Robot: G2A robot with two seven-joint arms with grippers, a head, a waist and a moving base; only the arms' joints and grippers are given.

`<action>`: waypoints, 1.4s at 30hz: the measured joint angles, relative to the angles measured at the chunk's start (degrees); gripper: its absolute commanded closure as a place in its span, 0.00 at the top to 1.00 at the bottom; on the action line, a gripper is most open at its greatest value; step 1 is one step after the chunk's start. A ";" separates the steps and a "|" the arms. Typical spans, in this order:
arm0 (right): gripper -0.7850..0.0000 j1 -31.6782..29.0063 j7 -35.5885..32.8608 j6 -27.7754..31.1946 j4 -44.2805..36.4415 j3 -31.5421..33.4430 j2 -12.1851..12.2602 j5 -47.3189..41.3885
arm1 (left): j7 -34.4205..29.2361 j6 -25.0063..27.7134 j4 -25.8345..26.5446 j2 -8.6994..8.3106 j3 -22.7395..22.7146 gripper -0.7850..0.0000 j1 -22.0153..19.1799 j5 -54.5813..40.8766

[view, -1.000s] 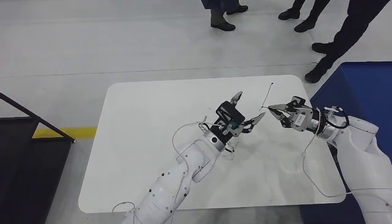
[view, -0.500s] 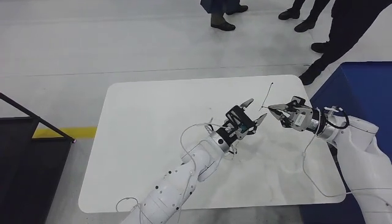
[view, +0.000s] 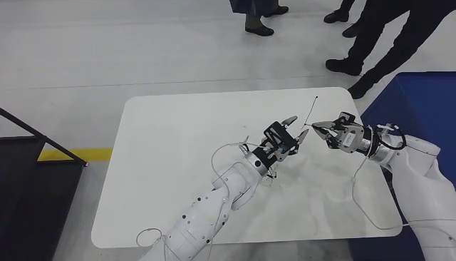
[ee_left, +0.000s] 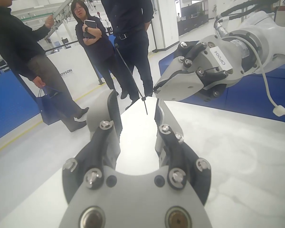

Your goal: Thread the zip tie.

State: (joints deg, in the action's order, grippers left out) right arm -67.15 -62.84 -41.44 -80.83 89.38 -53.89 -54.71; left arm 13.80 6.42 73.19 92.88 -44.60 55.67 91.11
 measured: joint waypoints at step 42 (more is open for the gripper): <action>0.00 0.10 6.13 1.79 -3.55 5.68 0.65 -7.35 | -1.94 1.72 1.15 0.09 -0.10 0.00 1.57 6.91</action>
State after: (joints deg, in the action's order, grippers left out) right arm -67.05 -56.72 -39.65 -84.39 95.06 -53.24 -62.06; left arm 11.86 8.13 74.34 92.97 -44.70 57.24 98.02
